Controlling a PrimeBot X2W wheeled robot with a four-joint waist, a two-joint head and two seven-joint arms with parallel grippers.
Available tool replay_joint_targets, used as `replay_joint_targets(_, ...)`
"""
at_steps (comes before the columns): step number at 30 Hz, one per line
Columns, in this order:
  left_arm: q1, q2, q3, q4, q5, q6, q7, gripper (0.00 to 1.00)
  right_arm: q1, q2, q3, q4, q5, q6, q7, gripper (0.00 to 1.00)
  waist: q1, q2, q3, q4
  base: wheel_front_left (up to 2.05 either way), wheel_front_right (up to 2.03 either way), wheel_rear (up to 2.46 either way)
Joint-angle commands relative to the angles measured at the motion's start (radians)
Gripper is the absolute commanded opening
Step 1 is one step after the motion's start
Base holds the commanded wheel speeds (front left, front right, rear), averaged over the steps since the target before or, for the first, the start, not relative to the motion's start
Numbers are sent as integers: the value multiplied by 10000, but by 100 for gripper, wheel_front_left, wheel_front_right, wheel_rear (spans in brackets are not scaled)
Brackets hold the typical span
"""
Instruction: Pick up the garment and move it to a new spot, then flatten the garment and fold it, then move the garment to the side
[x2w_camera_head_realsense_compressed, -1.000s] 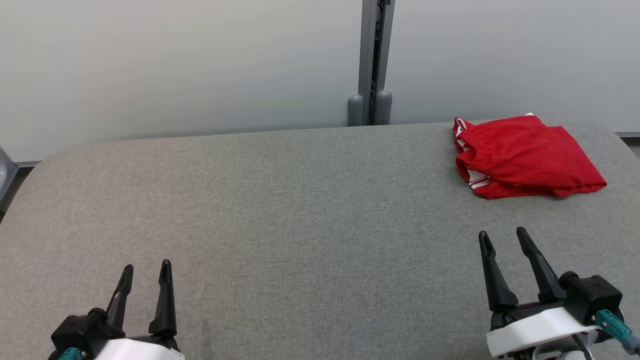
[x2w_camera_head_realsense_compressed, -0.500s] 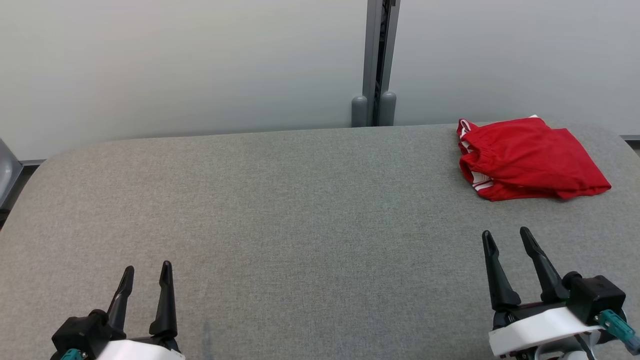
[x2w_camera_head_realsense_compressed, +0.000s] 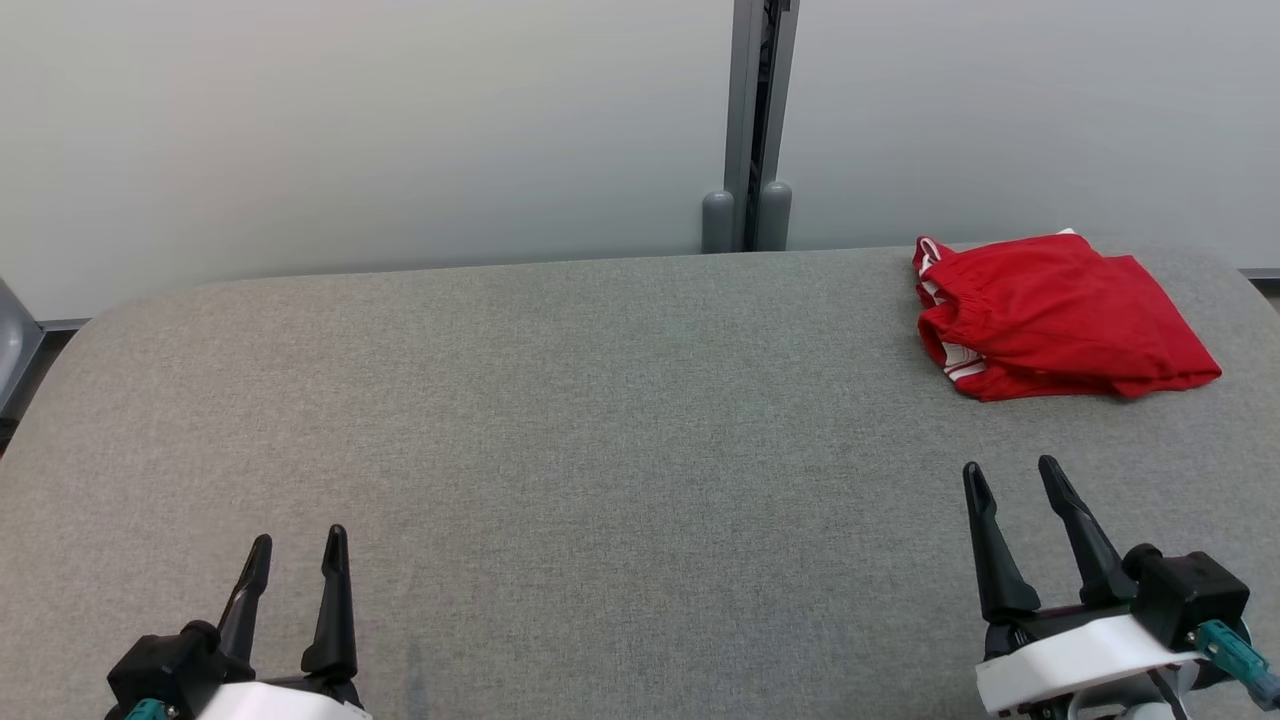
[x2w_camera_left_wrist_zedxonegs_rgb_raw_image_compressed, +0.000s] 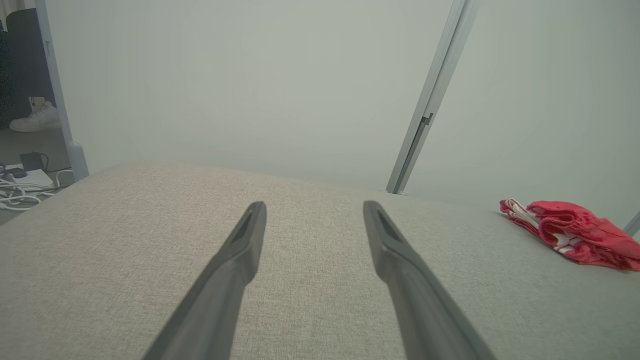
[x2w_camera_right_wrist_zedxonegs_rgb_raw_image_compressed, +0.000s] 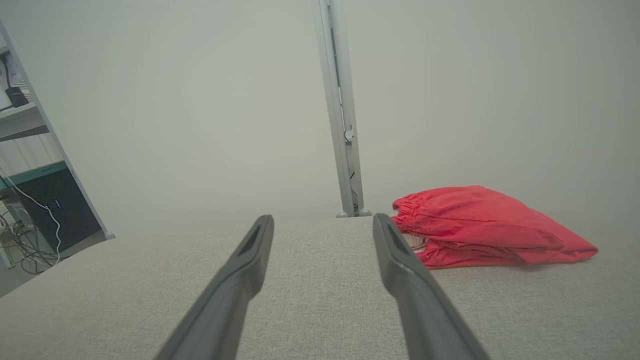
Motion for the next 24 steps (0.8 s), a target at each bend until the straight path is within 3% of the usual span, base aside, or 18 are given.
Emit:
replay_joint_targets(1,-164,14,34,26,49,-67,-33,100,22,-24,-1,-29,60,-1,-52,100,0,0,-1,-5,0,0,0)
replay_joint_targets(2,-164,9,3,49,21,-106,-33,100,22,-24,4,-26,65,-1,-52,100,0,0,-3,-9,0,0,0)
replay_joint_targets(3,-4,-14,-16,59,-9,-72,2,0,2,2,8,3,9,0,0,0,0,0,-3,-7,0,0,0)
replay_joint_targets(7,97,-98,12,374,-119,-82,127,0,186,78,45,245,124,0,39,0,0,0,-2,-7,0,0,0)
replay_joint_targets(24,-832,85,1806,792,-2703,-179,1949,0,-1101,55,1222,1125,4012,0,23,0,0,0,56,10,0,0,0)
